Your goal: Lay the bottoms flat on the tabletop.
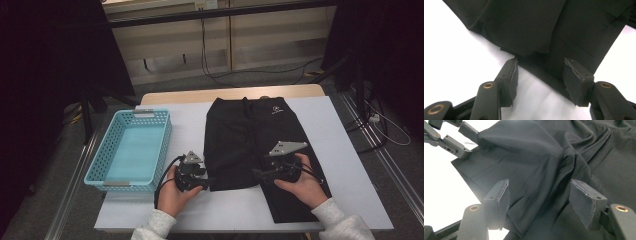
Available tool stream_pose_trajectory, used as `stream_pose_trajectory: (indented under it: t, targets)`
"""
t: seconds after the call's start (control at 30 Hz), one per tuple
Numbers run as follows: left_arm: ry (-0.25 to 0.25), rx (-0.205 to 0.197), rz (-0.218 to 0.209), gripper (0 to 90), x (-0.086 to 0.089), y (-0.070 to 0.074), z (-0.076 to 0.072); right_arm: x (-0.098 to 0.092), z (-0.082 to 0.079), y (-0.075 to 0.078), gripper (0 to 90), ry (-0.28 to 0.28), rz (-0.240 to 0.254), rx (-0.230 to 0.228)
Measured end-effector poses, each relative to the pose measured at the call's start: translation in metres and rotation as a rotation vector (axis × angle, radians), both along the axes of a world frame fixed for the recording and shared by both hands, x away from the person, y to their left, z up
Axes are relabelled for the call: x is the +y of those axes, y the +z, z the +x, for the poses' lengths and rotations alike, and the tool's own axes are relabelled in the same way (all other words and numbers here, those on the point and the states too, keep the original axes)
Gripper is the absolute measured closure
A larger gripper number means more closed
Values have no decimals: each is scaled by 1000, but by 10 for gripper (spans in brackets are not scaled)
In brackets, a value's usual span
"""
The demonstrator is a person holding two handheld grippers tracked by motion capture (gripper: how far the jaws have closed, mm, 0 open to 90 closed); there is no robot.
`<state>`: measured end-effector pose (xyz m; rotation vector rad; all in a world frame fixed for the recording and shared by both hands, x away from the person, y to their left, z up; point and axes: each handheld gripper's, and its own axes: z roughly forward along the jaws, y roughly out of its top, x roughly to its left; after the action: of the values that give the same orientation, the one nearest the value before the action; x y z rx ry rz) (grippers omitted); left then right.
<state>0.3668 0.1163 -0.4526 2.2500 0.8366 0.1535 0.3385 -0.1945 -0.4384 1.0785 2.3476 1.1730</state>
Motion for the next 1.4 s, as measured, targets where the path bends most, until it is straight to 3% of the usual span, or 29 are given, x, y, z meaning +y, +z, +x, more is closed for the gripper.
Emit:
stream_pose_trajectory:
  t: [0.13,0.33,0.67,0.9,1.1,1.4]
  targets:
    - [1,-14,20,580,-1,0,-1,-1,0,-1,326,-4,-1,5]
    - [7,-25,44,638,-4,1,-2,0,0,-2,326,-1,-7,5]
    - [-25,52,-15,885,-4,-1,-2,0,0,-2,322,-1,-9,5]
    - [-21,57,-17,895,-4,0,-2,1,0,-2,320,-1,-12,4]
    - [-26,97,-23,899,-2,2,1,2,0,-2,317,3,-7,4]
    - [-13,118,-59,900,11,11,3,2,0,1,298,13,-2,-4]
